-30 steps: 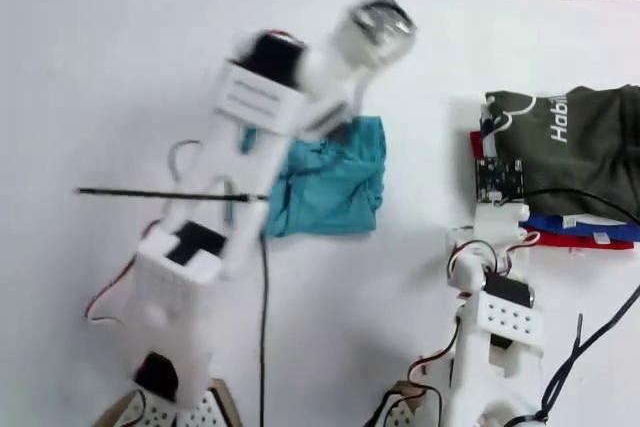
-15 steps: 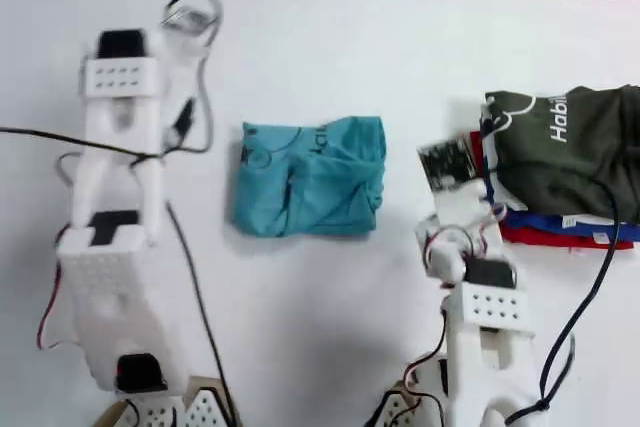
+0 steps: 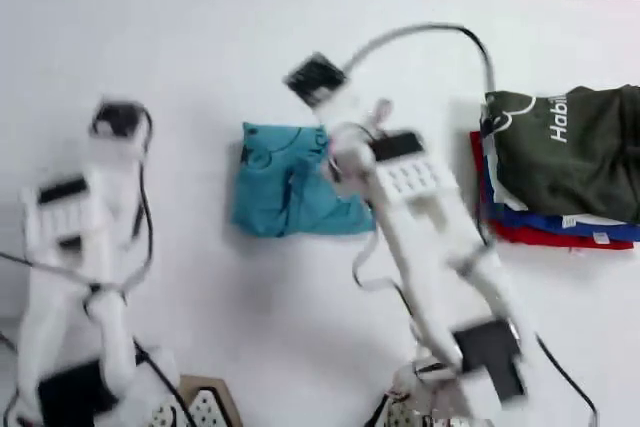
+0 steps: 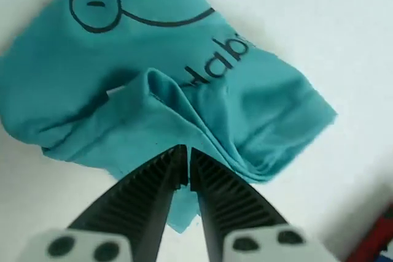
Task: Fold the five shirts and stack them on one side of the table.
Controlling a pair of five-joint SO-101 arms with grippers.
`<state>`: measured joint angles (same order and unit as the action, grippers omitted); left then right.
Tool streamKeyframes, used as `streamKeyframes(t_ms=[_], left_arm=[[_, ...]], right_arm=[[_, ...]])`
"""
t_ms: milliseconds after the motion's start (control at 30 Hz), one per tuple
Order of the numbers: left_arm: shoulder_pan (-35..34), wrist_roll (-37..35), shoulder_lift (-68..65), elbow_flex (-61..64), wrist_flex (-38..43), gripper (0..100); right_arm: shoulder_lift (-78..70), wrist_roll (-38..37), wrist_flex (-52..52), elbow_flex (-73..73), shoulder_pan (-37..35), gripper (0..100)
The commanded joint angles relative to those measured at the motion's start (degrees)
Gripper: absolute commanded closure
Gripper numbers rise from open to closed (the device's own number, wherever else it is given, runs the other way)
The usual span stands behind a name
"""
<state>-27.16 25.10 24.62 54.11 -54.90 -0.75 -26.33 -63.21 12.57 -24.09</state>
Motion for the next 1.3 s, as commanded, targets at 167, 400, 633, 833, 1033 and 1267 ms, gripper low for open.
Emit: streamKeyframes(t_ms=[167, 400, 633, 833, 1033, 1267], left_arm=[[-0.70, -4.40, 4.92, 12.44, 10.99, 97], [-0.70, -4.04, 4.75, 12.62, 11.08, 97], [-0.70, -4.04, 4.75, 12.62, 11.16, 97], [-0.70, -4.04, 4.75, 12.62, 11.16, 97], [-0.70, -4.04, 4.75, 12.79, 11.78, 97], [-0.70, -4.04, 4.75, 12.79, 11.78, 97]], right_arm=[[-21.05, 0.00, -18.33, -40.35, -6.64, 97.8], [-33.36, 0.00, -19.82, -45.89, -5.58, 97.8], [-34.24, -0.35, -32.13, -45.98, -3.12, 97.8], [-34.15, -1.41, -34.77, -43.34, 1.27, 97.8], [-23.78, -9.05, -34.77, -28.31, 5.05, 97.8], [-7.34, -10.29, -28.18, -22.15, 4.97, 97.8]])
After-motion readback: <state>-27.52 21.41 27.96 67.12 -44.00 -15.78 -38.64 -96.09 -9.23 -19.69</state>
